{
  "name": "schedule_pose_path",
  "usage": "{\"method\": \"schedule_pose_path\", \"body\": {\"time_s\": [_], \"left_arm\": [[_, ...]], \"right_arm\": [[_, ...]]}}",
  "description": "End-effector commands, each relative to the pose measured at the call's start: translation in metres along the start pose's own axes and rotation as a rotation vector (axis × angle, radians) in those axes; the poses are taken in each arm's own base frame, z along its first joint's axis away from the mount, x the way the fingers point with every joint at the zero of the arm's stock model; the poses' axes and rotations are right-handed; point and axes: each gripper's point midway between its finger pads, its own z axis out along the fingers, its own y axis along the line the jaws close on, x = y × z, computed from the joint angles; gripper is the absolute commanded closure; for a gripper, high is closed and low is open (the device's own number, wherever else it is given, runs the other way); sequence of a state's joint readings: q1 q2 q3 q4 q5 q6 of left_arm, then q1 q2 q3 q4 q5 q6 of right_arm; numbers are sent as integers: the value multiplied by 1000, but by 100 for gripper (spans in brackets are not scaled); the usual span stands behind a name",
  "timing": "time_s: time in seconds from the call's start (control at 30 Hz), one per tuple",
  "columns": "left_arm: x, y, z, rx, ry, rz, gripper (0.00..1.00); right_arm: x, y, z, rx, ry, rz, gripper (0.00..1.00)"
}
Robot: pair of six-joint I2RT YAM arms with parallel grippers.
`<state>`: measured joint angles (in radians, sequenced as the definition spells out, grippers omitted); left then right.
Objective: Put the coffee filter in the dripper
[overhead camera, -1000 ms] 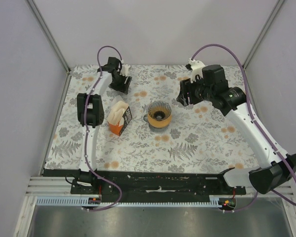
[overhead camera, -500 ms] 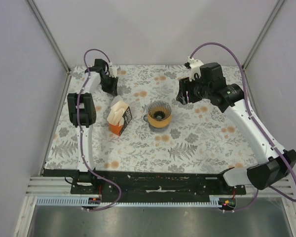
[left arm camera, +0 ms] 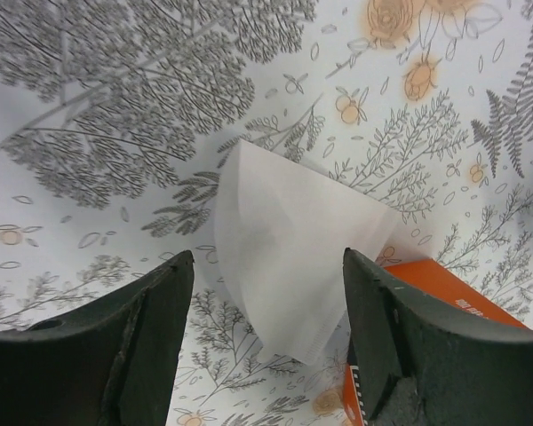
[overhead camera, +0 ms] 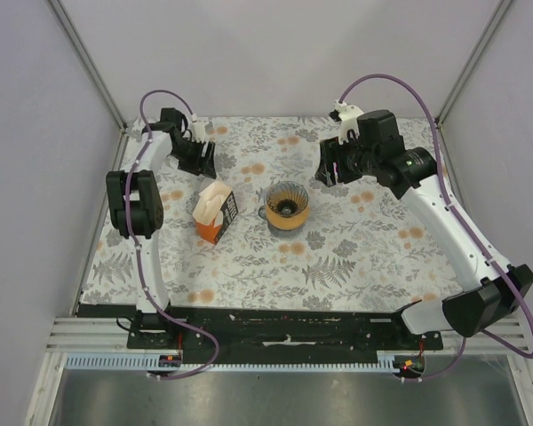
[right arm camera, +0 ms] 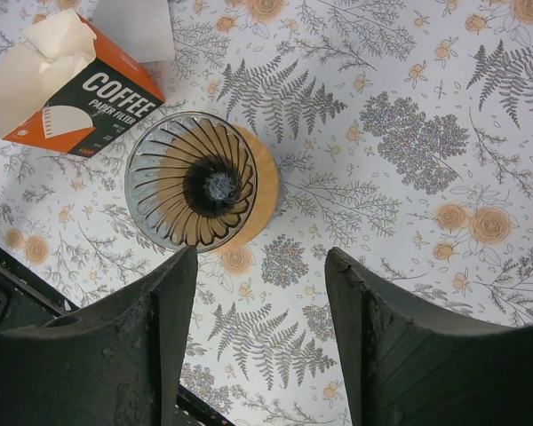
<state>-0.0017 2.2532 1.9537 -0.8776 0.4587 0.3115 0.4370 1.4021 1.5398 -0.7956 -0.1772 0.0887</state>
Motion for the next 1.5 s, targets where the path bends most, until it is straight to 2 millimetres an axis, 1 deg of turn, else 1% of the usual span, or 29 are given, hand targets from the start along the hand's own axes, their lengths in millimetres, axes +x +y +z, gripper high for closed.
{"method": "schedule_pose_path", "body": {"time_s": [0.0,0.1,0.17,0.2,0.23,0.3,0.37,0.4,0.43,0.5,0.7,0.77,0.87,0.9,0.97,1.07,1.1,1.17,1.27,1.33,1.4,1.47], "left_arm": [[11,-10,3,41,1,7,28],[24,-5,15,40,38,-14,33],[29,-7,19,64,51,-22,37],[33,-8,22,75,62,-30,41],[32,-11,22,91,62,-32,49],[31,-14,21,108,59,-34,69],[27,-18,18,122,48,-30,98],[24,-20,14,127,38,-28,98],[20,-9,4,113,14,-44,98],[7,-9,-8,97,-23,-24,98],[-50,-4,-59,-34,-197,71,98],[-65,-8,-75,-60,-236,113,98],[-73,-20,-97,-79,-266,180,98],[-74,-37,-96,-60,-262,221,98],[-74,-51,-106,-55,-273,267,98],[-73,-83,-128,-19,-294,386,98],[-73,-94,-139,-17,-305,445,98],[-69,-119,-155,-8,-301,576,98],[-51,-164,-176,47,-274,808,98],[-34,-194,-187,108,-258,938,98],[-14,-222,-195,173,-229,1051,98],[7,-245,-201,258,-200,1125,98]], "right_arm": [[-15,4,-5,1,-38,-9,34],[-15,4,-3,3,-32,-10,33],[-15,3,-2,4,-32,-12,33],[-14,3,-1,5,-28,-13,33],[-14,3,-1,7,-28,-15,33],[-14,3,-1,7,-28,-16,33],[-14,2,-1,10,-25,-17,33],[-14,2,-1,10,-27,-19,33],[-14,3,0,9,-26,-20,33],[-15,3,-1,10,-30,-21,33],[-16,4,-3,7,-38,-23,33],[-17,5,-5,0,-45,-24,32],[-20,7,-8,-8,-60,-27,32],[-22,8,-10,-12,-70,-29,32],[-25,10,-13,-17,-83,-31,32],[-34,12,-22,-22,-115,-41,32],[-39,14,-26,-24,-131,-46,32],[-51,15,-34,-23,-158,-60,29],[-73,17,-50,-16,-214,-103,26],[-88,20,-63,-18,-258,-130,24],[-97,26,-72,-41,-288,-169,21],[-102,36,-76,-93,-302,-193,20]]}}
